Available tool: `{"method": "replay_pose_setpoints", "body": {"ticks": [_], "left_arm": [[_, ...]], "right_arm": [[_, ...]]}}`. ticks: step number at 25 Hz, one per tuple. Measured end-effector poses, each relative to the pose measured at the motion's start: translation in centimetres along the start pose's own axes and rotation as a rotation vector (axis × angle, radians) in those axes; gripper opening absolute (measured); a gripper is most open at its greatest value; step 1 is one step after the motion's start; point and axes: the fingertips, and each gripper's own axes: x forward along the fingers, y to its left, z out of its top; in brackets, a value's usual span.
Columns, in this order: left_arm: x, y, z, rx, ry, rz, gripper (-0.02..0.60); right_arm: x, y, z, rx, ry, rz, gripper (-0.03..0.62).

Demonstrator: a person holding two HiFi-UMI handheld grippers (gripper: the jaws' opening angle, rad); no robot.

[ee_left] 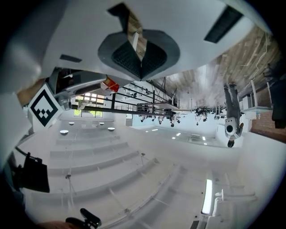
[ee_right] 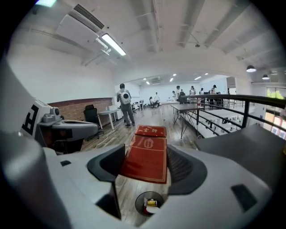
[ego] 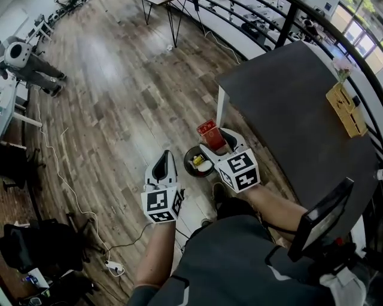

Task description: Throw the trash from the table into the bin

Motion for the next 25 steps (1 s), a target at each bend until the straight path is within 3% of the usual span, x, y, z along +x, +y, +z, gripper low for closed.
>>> {"method": "replay_pose_setpoints", "body": {"ticks": [6, 11, 25], "left_arm": [[5.2, 0.8, -4.7, 0.032, 0.135, -0.001, 0.011], [8.4, 1.2, -8.5, 0.008, 0.208, -0.025, 0.011], [14.5, 4.6, -26.9, 0.026, 0.422, -0.094, 0.011]], "right_arm": [[6.0, -2.5, -4.5, 0.04, 0.079, 0.031, 0.299], [9.3, -3.1, -8.5, 0.072, 0.172, 0.054, 0.299], [18.6, -2.7, -26.7, 0.114, 0.446, 0.042, 0.299]]}}
